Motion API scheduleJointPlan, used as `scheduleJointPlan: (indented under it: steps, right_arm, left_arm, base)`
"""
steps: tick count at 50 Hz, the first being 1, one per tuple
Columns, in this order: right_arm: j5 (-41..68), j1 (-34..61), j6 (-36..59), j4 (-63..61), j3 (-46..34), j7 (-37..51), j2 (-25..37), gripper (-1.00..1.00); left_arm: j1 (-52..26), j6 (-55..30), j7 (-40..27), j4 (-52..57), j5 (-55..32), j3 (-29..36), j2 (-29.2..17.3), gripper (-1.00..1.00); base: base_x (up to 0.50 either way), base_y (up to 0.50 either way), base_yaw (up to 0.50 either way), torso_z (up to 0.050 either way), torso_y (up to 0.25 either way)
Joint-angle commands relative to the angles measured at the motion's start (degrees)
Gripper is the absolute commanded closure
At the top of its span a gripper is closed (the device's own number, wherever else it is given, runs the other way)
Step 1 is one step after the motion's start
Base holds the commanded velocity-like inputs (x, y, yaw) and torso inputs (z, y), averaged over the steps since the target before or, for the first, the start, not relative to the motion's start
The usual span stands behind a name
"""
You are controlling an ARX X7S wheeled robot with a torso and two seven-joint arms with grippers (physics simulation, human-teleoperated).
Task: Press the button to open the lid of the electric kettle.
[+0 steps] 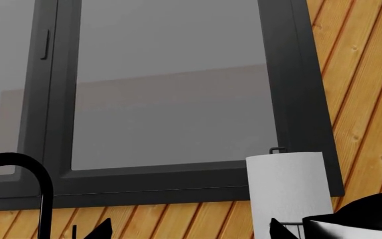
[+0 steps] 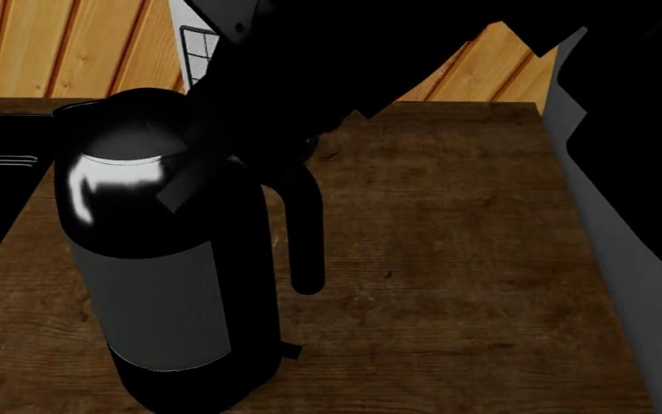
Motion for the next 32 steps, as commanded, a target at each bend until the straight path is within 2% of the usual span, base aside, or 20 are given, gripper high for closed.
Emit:
scheduleJointPlan:
  steps: [1, 32]
  right_arm:
    - [0.76, -0.89, -0.35, -0.39, -1.36, 0.74, 0.29, 1.00]
    - [1.42, -1.58, -1.69, -0.06, -4.10, 0.70, -0.46, 1.00]
  left_arm:
    - [0.07, 0.17, -0.19, -0.05, 0.05, 0.33, -0.21, -1.00]
    - [0.20, 0.07, -0.93, 0.52, -0.50, 0.34, -0.85, -1.00]
  base:
    - [0.00, 0.00, 0.00, 0.000, 0.000]
    - [0.00, 0.00, 0.00, 0.000, 0.000]
